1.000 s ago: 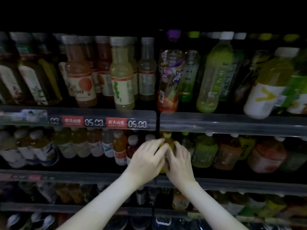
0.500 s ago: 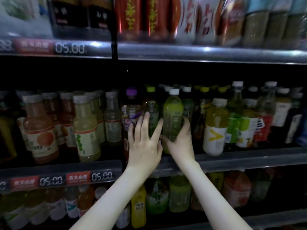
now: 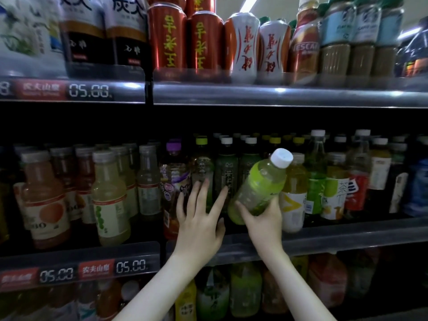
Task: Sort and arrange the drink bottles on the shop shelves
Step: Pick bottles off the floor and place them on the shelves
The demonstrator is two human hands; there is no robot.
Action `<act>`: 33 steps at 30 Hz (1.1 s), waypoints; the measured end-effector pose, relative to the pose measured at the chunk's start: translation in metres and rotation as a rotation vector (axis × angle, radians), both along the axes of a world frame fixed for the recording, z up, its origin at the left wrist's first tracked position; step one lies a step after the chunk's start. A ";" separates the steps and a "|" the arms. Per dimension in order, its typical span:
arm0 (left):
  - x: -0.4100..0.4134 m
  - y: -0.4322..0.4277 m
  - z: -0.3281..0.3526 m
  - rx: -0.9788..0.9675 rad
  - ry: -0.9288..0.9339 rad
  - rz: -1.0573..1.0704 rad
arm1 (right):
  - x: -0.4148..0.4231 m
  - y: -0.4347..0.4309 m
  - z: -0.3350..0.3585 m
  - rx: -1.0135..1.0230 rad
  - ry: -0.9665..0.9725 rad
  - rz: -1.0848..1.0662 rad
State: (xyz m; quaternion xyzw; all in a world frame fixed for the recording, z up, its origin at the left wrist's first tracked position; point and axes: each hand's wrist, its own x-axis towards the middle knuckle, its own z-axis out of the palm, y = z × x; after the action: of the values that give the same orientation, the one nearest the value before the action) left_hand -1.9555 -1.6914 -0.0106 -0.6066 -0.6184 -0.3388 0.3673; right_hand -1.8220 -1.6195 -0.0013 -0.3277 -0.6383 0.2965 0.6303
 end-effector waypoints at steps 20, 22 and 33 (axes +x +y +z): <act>0.116 0.080 0.035 -0.208 -0.345 -0.502 | 0.140 -0.005 0.012 0.083 0.167 -0.254; 0.126 0.090 0.038 -0.248 -0.374 -0.500 | 0.158 0.001 0.008 0.042 0.147 -0.290; 0.153 0.115 0.039 -0.290 -0.488 -0.360 | 0.204 0.038 -0.002 -0.104 0.024 -0.240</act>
State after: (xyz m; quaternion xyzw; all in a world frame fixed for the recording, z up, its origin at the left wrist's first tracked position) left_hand -1.8021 -1.5767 0.0284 -0.6530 -0.6129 -0.4417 0.0527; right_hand -1.6184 -1.5819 -0.0031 -0.4304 -0.5706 0.2555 0.6511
